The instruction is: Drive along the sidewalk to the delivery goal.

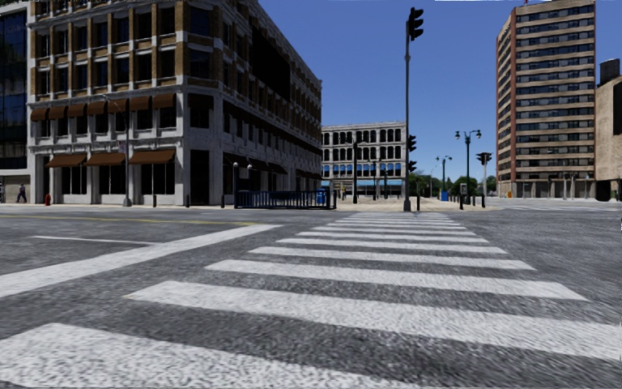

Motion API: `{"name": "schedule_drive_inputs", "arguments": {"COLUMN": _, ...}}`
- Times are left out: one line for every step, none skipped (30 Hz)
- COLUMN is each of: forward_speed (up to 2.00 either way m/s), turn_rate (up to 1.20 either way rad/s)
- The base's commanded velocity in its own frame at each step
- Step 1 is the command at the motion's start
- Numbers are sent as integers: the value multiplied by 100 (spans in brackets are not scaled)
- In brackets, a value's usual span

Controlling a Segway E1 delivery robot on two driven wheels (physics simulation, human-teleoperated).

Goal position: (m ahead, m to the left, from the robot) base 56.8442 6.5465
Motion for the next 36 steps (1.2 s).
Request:
{"name": "schedule_drive_inputs", "arguments": {"forward_speed": 200, "turn_rate": -32}}
{"name": "schedule_drive_inputs", "arguments": {"forward_speed": 200, "turn_rate": -32}}
{"name": "schedule_drive_inputs", "arguments": {"forward_speed": 200, "turn_rate": -32}}
{"name": "schedule_drive_inputs", "arguments": {"forward_speed": 200, "turn_rate": -32}}
{"name": "schedule_drive_inputs", "arguments": {"forward_speed": 200, "turn_rate": -32}}
{"name": "schedule_drive_inputs", "arguments": {"forward_speed": 200, "turn_rate": -32}}
{"name": "schedule_drive_inputs", "arguments": {"forward_speed": 200, "turn_rate": -32}}
{"name": "schedule_drive_inputs", "arguments": {"forward_speed": 200, "turn_rate": -32}}
{"name": "schedule_drive_inputs", "arguments": {"forward_speed": 200, "turn_rate": -32}}
{"name": "schedule_drive_inputs", "arguments": {"forward_speed": 200, "turn_rate": -32}}
{"name": "schedule_drive_inputs", "arguments": {"forward_speed": 200, "turn_rate": -32}}
{"name": "schedule_drive_inputs", "arguments": {"forward_speed": 200, "turn_rate": -32}}
{"name": "schedule_drive_inputs", "arguments": {"forward_speed": 200, "turn_rate": -32}}
{"name": "schedule_drive_inputs", "arguments": {"forward_speed": 200, "turn_rate": -32}}
{"name": "schedule_drive_inputs", "arguments": {"forward_speed": 200, "turn_rate": -32}}
{"name": "schedule_drive_inputs", "arguments": {"forward_speed": 200, "turn_rate": -32}}
{"name": "schedule_drive_inputs", "arguments": {"forward_speed": 200, "turn_rate": -32}}
{"name": "schedule_drive_inputs", "arguments": {"forward_speed": 200, "turn_rate": -32}}
{"name": "schedule_drive_inputs", "arguments": {"forward_speed": 200, "turn_rate": -32}}
{"name": "schedule_drive_inputs", "arguments": {"forward_speed": 200, "turn_rate": -32}}
{"name": "schedule_drive_inputs", "arguments": {"forward_speed": 200, "turn_rate": -32}}
{"name": "schedule_drive_inputs", "arguments": {"forward_speed": 200, "turn_rate": -32}}
{"name": "schedule_drive_inputs", "arguments": {"forward_speed": 200, "turn_rate": -31}}
{"name": "schedule_drive_inputs", "arguments": {"forward_speed": 200, "turn_rate": -9}}
{"name": "schedule_drive_inputs", "arguments": {"forward_speed": 200, "turn_rate": -9}}
{"name": "schedule_drive_inputs", "arguments": {"forward_speed": 200, "turn_rate": 0}}
{"name": "schedule_drive_inputs", "arguments": {"forward_speed": 200, "turn_rate": 0}}
{"name": "schedule_drive_inputs", "arguments": {"forward_speed": 200, "turn_rate": 0}}
{"name": "schedule_drive_inputs", "arguments": {"forward_speed": 200, "turn_rate": 0}}
{"name": "schedule_drive_inputs", "arguments": {"forward_speed": 200, "turn_rate": 0}}
{"name": "schedule_drive_inputs", "arguments": {"forward_speed": 200, "turn_rate": 0}}
{"name": "schedule_drive_inputs", "arguments": {"forward_speed": 200, "turn_rate": 0}}
{"name": "schedule_drive_inputs", "arguments": {"forward_speed": 200, "turn_rate": -18}}
{"name": "schedule_drive_inputs", "arguments": {"forward_speed": 200, "turn_rate": -26}}
{"name": "schedule_drive_inputs", "arguments": {"forward_speed": 200, "turn_rate": -28}}
{"name": "schedule_drive_inputs", "arguments": {"forward_speed": 200, "turn_rate": -29}}
